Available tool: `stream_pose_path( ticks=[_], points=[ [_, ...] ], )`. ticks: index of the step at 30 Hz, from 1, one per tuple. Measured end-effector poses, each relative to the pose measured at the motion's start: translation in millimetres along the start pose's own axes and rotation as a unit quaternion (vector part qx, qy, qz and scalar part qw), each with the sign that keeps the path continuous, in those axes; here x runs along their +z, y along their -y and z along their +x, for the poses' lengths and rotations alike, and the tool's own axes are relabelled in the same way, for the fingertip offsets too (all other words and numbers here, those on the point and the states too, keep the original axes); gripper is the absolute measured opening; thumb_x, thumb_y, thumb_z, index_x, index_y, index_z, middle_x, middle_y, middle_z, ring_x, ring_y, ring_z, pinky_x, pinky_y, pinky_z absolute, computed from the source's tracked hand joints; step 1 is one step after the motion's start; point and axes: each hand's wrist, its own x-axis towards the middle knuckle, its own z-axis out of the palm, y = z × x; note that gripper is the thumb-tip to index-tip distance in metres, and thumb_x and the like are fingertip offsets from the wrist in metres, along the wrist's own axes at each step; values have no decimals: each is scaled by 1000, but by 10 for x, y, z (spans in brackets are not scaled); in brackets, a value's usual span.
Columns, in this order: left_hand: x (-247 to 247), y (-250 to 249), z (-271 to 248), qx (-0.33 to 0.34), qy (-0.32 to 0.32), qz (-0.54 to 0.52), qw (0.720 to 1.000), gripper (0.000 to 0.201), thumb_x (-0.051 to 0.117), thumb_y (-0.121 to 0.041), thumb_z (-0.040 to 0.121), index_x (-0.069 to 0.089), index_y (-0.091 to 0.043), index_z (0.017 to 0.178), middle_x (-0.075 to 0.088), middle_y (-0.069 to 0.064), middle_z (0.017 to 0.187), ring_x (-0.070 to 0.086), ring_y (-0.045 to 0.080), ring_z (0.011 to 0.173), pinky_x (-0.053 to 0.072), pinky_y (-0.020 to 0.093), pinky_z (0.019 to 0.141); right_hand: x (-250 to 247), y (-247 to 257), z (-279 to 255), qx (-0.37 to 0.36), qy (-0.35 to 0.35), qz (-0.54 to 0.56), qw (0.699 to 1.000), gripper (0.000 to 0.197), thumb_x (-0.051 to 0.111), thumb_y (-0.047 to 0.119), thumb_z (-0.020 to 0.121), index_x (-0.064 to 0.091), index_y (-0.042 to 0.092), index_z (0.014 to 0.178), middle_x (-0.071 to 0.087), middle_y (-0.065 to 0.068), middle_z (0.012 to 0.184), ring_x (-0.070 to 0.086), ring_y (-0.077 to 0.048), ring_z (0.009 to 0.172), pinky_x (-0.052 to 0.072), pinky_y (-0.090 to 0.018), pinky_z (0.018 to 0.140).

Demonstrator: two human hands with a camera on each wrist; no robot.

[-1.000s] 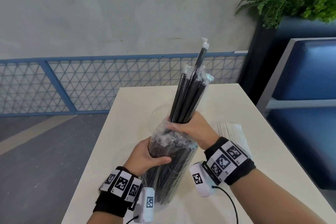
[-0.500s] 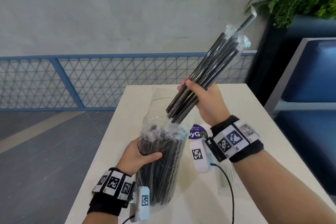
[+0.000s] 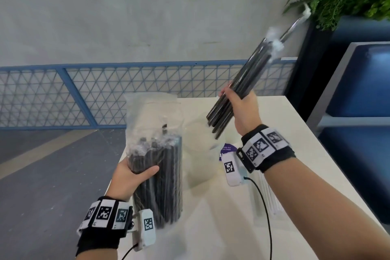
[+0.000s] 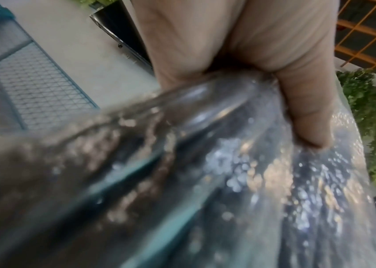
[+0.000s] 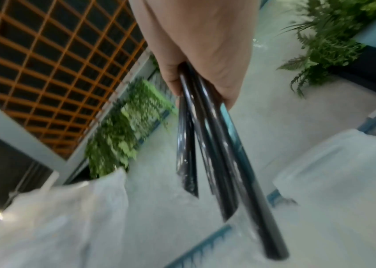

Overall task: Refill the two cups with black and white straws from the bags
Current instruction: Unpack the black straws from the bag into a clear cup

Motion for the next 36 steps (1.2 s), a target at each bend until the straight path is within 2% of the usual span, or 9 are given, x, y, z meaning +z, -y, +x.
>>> stream_pose_path(
  ticks=[6,13,19,23,26,30,32,34,36],
  points=[
    [198,-89,60,27,-1,-1,1000,35,82,-8,63,66,-18,93,72,0,91,68,18,91,51,38,86,66,-588,-224,50,-2,-125,991,30,72,24,80,64,6,103,70,-4,95,66,-20,91,54,-38,86],
    [296,-9,115,11,7,-7,1000,41,83,-10,62,66,-9,100,72,4,94,68,21,93,52,42,90,-50,-840,-254,96,-24,-246,964,48,79,30,71,61,7,109,70,-11,106,65,-25,97,52,-40,90],
    [244,5,77,7,2,-25,1000,37,81,-6,64,66,-13,97,73,4,94,69,19,92,52,38,89,-68,-838,-292,46,39,-336,940,55,82,26,66,59,17,115,50,-7,126,50,-24,114,41,-36,102],
    [266,-15,60,13,5,-30,999,36,80,-4,66,66,-15,97,73,0,94,69,14,91,51,32,85,-135,-840,-285,105,70,-398,908,55,76,18,72,54,8,122,51,-12,121,55,-27,110,38,-21,88],
    [306,-12,58,15,9,-29,999,37,80,-3,66,66,-14,98,73,-1,93,69,12,89,52,30,83,-232,-796,-274,125,41,-408,903,44,71,7,76,53,-4,114,54,-17,117,57,-29,105,38,-20,77],
    [370,-8,64,20,15,-18,1000,40,81,-4,65,66,-7,102,72,2,93,69,14,89,53,31,83,-383,-756,-244,122,18,-426,896,41,72,9,75,54,-5,111,52,-21,120,56,-32,104,39,-25,80],
    [392,10,69,23,25,-14,999,43,81,-6,65,65,-5,105,72,3,95,69,15,92,52,32,84,-450,-729,-260,140,31,-426,894,63,78,22,72,48,-1,123,46,-19,128,52,-32,112,41,-30,93],
    [413,31,62,31,38,-7,999,46,81,-6,65,64,-4,107,72,4,97,69,14,93,52,28,84,-477,-677,-321,93,-3,-431,898,85,79,36,69,36,8,137,36,-17,137,42,-34,123,35,-41,106],
    [429,52,48,37,49,-5,998,48,81,-6,64,63,-2,109,72,4,98,69,13,93,53,22,82,-418,-553,-421,-78,-75,-398,911,74,74,36,75,40,11,135,38,-14,137,38,-30,124,30,-37,107]
  ],
)
